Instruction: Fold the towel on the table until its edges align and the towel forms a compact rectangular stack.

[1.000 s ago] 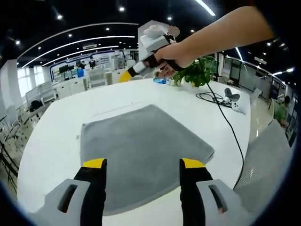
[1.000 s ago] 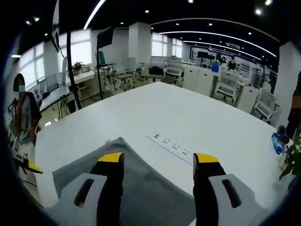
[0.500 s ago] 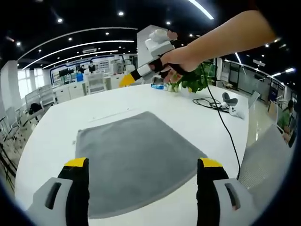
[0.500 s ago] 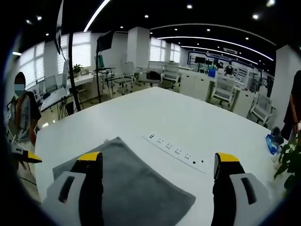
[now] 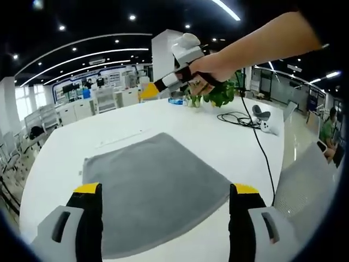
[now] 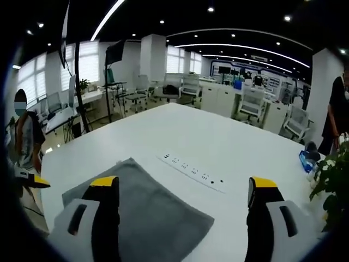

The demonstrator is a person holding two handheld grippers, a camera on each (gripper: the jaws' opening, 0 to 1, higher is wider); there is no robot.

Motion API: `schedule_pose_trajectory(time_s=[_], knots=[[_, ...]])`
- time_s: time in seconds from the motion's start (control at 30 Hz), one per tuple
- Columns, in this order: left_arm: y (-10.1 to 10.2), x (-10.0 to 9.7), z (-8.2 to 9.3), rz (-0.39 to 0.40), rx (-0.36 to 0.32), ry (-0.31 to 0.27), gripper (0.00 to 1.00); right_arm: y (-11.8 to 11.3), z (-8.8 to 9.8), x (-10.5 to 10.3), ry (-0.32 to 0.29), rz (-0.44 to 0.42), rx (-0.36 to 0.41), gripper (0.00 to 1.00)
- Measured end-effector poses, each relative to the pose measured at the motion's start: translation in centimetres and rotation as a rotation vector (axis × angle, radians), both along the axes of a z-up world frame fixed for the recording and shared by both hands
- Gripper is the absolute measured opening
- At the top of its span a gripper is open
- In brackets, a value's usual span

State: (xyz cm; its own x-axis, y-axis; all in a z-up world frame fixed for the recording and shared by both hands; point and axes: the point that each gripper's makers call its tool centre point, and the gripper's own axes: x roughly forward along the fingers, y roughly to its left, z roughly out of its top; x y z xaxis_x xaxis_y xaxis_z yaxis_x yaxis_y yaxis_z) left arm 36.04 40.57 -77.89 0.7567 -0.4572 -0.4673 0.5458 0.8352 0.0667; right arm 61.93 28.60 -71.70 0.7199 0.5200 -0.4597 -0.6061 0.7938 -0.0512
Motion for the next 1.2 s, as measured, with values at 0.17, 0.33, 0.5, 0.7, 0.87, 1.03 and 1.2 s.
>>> schedule_pose_trajectory(time_s=[0.17, 0.33, 0.5, 0.7, 0.87, 1.03, 1.2], knots=[[-1.2, -0.2, 0.1, -0.028, 0.007, 0.004, 0.99, -1.9, 0.1, -1.0, 0.002, -0.034, 0.001, 0.99], [-2.7, -0.3, 0.5, -0.047, 0.005, -0.003, 0.98, -3.7, -0.3, -1.3, 0.016, -0.046, -0.002, 0.98], [-4.7, -0.3, 0.7, -0.066, -0.014, -0.003, 0.98, -5.6, -0.7, -1.0, 0.017, -0.060, 0.003, 0.96], [-6.5, -0.1, 0.2, -0.092, -0.006, 0.011, 0.97, -6.8, -1.5, -1.1, 0.021, -0.048, -0.016, 0.86], [-7.9, -0.2, 0.1, -0.102, -0.016, 0.012, 0.92, -7.1, -1.9, -1.3, 0.001, 0.005, -0.066, 0.72], [-9.6, -0.9, -1.1, -0.127, -0.005, 0.041, 0.85, -7.1, -2.4, -1.3, 0.002, 0.030, -0.077, 0.66], [-10.9, -1.3, -1.9, -0.124, -0.014, 0.058, 0.80, -7.4, -3.5, -1.1, 0.017, 0.055, -0.085, 0.59]])
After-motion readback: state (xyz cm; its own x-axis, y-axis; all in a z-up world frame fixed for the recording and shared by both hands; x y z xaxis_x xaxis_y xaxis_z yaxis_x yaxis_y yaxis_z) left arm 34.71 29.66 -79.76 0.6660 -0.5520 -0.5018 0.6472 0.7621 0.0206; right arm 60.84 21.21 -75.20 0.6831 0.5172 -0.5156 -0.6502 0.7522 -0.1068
